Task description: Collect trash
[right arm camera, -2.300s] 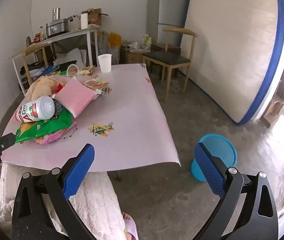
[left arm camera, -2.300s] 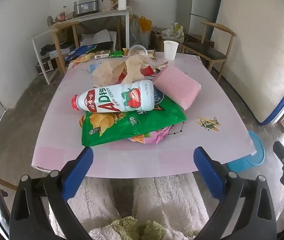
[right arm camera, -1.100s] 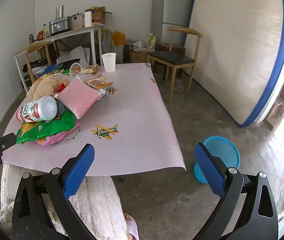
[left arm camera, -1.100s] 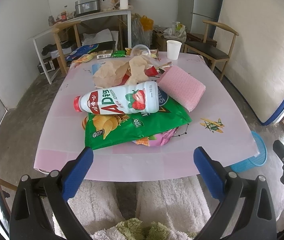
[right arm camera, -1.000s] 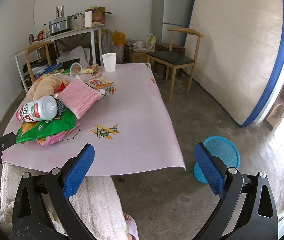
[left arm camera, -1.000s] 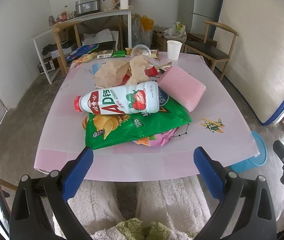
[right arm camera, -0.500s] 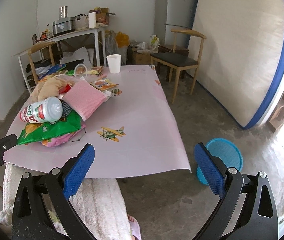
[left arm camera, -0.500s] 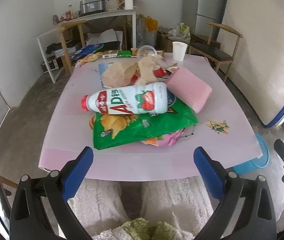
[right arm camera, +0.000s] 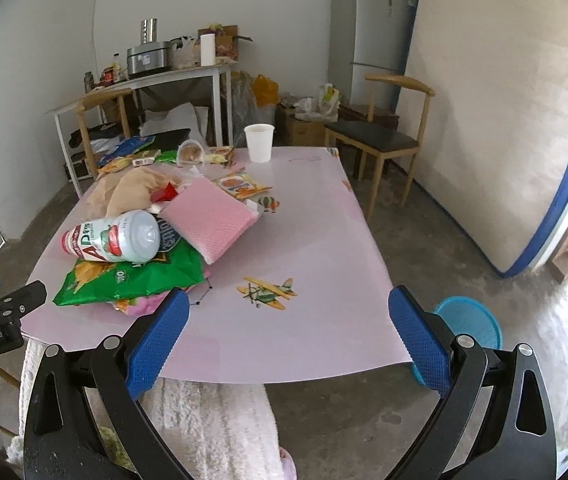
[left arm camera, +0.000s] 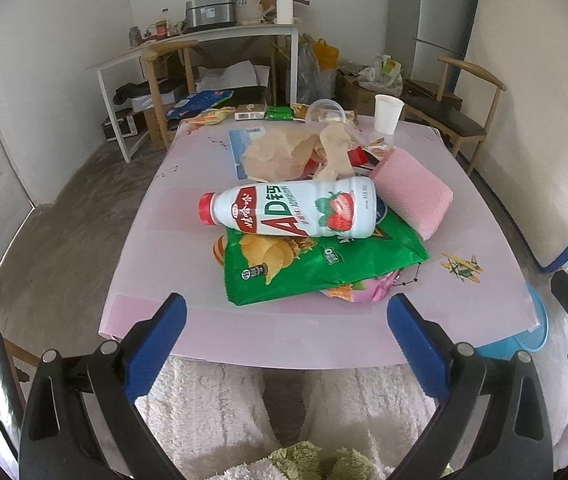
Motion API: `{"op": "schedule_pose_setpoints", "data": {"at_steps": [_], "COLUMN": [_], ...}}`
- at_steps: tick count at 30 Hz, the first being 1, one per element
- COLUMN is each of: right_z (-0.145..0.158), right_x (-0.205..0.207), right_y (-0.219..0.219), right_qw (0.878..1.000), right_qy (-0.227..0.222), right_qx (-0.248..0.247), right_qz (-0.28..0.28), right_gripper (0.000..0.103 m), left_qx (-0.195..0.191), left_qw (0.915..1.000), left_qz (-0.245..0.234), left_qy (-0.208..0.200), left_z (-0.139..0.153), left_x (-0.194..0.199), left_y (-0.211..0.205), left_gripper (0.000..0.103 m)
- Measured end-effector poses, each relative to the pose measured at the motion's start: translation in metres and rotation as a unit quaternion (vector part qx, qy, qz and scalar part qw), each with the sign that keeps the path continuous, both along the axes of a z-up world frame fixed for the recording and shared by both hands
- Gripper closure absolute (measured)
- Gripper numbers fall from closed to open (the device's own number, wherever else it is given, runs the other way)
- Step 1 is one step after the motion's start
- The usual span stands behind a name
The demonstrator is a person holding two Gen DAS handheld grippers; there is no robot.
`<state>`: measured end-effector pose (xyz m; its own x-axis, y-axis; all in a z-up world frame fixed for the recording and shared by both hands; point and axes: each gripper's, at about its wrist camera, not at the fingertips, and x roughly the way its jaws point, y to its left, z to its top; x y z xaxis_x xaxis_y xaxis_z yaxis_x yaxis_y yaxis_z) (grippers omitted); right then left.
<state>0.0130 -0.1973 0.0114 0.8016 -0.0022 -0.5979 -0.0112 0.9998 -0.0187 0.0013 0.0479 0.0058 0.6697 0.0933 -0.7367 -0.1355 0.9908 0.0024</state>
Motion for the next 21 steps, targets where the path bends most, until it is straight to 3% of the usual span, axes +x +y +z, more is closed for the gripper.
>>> {"op": "schedule_pose_setpoints", "data": {"at_steps": [21], "right_z": [-0.0003], "right_x": [0.0004], "right_y": [0.0042], "right_qw": [1.0], "right_qy": [0.009], "right_qx": [-0.004], "right_qz": [-0.006], "right_gripper": [0.008], "left_qx": [-0.007], "left_qw": [1.0], "left_qz": [-0.002], "left_qy": [0.001], "left_z": [-0.001], "left_x": [0.002], "left_y": [0.0007], "left_gripper": [0.005]}}
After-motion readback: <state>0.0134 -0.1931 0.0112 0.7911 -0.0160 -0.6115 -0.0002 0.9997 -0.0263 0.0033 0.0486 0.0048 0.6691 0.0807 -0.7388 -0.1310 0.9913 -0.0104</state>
